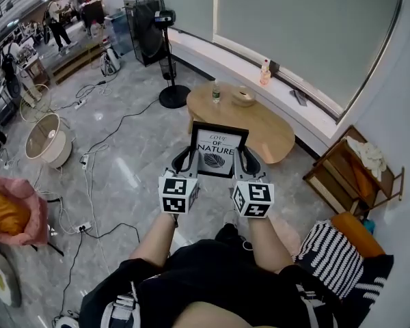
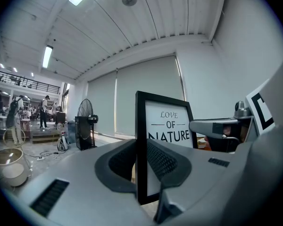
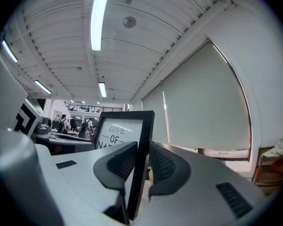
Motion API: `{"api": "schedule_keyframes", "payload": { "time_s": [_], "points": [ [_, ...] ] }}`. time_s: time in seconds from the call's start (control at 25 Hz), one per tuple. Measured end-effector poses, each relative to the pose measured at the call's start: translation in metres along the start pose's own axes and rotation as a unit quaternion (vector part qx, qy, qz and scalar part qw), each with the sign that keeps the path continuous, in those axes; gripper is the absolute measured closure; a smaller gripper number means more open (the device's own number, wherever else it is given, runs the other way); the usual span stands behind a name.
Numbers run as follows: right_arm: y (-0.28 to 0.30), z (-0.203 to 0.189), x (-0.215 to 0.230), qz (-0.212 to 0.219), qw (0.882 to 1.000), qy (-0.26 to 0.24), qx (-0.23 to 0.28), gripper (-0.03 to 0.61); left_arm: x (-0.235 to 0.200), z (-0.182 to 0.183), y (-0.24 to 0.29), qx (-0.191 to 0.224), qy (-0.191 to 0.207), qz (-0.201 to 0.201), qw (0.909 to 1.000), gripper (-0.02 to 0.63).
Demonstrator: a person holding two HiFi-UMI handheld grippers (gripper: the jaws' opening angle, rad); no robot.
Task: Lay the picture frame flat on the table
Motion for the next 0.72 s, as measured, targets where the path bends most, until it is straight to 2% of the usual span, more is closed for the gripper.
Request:
{"api": "schedule_keyframes", "payload": {
  "time_s": [0.2, 0.44, 0.72],
  "points": [
    [0.066, -0.006, 0.055, 0.0, 1.0, 0.006, 0.001, 0.483, -0.003, 0.018, 0.087, -0.005, 0.009, -0.004, 0.9999, 0.531],
    [0.143, -0.007, 0.146, -0.011, 1.0, 0.014, -0.005, 0.485, 0.016, 0.041, 0.203, -0.016, 0.008, -0.014, 0.9997, 0.531],
    [0.229, -0.023, 0.234, -0.01, 1.0, 0.015, -0.017, 0.485, 0.027, 0.052, 0.326, -0.028, 0.002, -0.013, 0.9995, 0.531]
  ]
}}
Point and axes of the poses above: the fingertips, and each gripper's own axes: y forward along the fingers, x to its right, z out of its top, the point moved 5 cm from there along -y, backward along the fingers, and after that the axes turned 10 degrees about -y, right-handed, at the moved point
